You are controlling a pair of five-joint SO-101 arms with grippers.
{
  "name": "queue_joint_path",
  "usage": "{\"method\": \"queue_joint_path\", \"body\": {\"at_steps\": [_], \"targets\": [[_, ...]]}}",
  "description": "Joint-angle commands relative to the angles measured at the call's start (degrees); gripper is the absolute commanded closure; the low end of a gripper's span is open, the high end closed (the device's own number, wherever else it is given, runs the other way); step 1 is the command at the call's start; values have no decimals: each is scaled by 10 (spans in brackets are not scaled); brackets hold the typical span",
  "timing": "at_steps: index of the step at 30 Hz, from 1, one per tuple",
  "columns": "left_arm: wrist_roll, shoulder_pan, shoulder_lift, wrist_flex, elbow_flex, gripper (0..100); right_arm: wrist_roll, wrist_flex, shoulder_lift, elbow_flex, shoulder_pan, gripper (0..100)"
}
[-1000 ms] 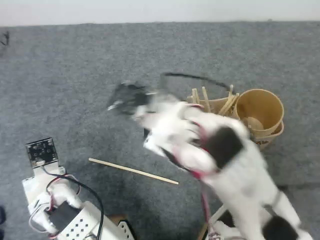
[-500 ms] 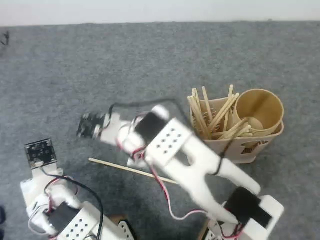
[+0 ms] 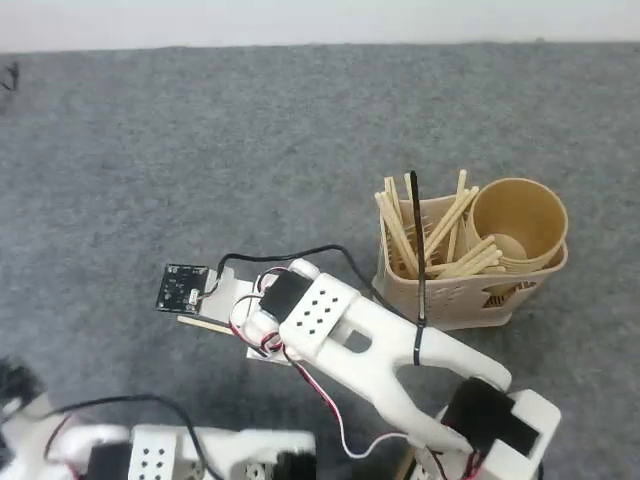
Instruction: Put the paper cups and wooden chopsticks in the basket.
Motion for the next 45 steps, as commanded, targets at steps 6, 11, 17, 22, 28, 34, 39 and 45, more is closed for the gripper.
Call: {"method": "queue_joint_path", "body": {"at_steps": [6, 11, 17, 22, 28, 34, 39, 45], "targets": [[-3, -160, -11, -11, -4, 855, -8, -24, -4, 22, -6, 769], [-2, -167, -11, -12, -4, 855, -8, -79, -4, 78, -9, 769], [-2, -167, -11, -12, -4, 855, -8, -80, -3, 84, -36, 837], [-2, -167, -11, -12, -4, 855, -7, -81, 15, 84, -35, 868], [-2, -167, -11, -12, -4, 855, -6, -88, 113, 56, -33, 872], [-2, -167, -11, -12, -4, 855, -4, -62, 140, 22, -33, 970], [-2, -167, -11, -12, -4, 855, -4, -62, 139, 22, -33, 992], [-2, -167, -11, -11, -4, 855, 1, -35, 53, 6, -17, 991]]}}
